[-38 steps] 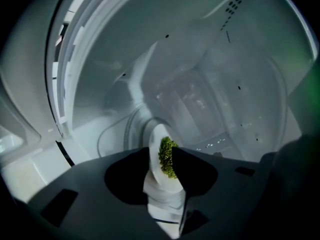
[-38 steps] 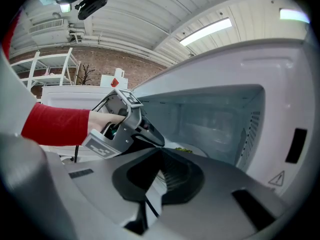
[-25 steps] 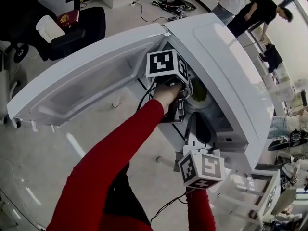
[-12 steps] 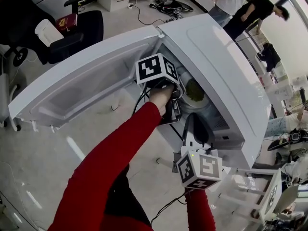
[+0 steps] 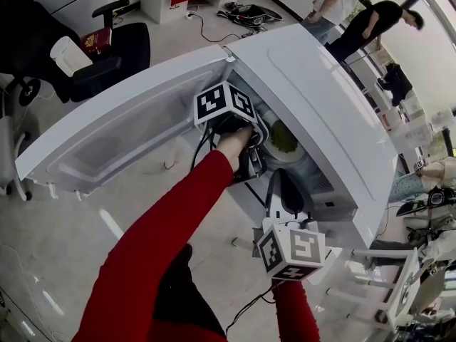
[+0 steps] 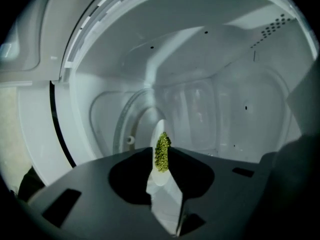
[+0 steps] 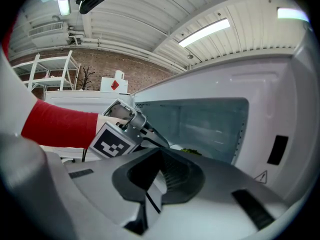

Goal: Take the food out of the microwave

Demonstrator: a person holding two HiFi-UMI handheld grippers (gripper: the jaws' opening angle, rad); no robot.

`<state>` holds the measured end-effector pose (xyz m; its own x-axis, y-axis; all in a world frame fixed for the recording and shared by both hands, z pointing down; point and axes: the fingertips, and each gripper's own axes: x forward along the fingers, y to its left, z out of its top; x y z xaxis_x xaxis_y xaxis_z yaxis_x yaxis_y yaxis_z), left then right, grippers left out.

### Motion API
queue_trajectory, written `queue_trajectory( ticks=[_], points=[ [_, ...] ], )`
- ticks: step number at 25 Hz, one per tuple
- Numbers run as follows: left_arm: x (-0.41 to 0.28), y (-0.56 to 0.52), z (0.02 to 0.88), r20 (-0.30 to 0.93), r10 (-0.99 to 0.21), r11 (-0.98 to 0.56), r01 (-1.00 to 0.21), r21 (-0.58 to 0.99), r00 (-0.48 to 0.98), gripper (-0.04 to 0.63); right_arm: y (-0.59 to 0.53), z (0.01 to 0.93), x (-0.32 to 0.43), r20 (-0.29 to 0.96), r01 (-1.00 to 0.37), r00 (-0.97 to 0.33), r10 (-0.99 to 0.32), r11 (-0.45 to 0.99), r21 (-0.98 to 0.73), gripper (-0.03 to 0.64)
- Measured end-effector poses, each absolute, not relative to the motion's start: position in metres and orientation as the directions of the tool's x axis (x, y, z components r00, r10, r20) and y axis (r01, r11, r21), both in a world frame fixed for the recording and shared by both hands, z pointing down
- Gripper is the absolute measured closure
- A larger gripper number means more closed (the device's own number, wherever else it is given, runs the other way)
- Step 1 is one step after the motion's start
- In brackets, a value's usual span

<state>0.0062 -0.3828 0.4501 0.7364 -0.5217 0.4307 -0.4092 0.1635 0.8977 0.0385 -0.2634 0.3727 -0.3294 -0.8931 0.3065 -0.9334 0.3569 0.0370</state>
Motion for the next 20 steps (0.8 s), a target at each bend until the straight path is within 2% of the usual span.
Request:
queue_trajectory(
  ticks=[2, 7, 9, 11, 20],
  points=[
    [0.007, -0.384, 0.449, 0.44, -0.521, 0.155, -0.425, 0.892, 0.731, 0.488, -0.263, 0.373, 0.038, 0.305, -0.933, -0.329, -0.893, 0.357, 0.038, 0.603],
    [0.005, -0.379, 0.452, 0.507, -0.503, 0.065, -0.554, 0.83, 0.7, 0.486, -0.262, 0.372, 0.04, 0.302, -0.935, -0.326, -0.896, 0.353, 0.038, 0.603],
    [0.003, -0.377, 0.452, 0.532, -0.493, 0.059, -0.584, 0.81, 0.688, 0.466, -0.262, 0.371, 0.041, 0.3, -0.936, -0.324, -0.897, 0.351, 0.038, 0.603],
    [0.004, -0.375, 0.451, 0.538, -0.474, 0.076, -0.577, 0.813, 0.697, 0.436, -0.262, 0.369, 0.042, 0.298, -0.937, -0.321, -0.899, 0.347, 0.039, 0.603],
    [0.023, -0.364, 0.459, 0.558, -0.444, 0.188, -0.537, 0.823, 0.701, 0.436, -0.263, 0.358, 0.048, 0.28, -0.943, -0.31, -0.909, 0.33, 0.028, 0.603]
  ],
)
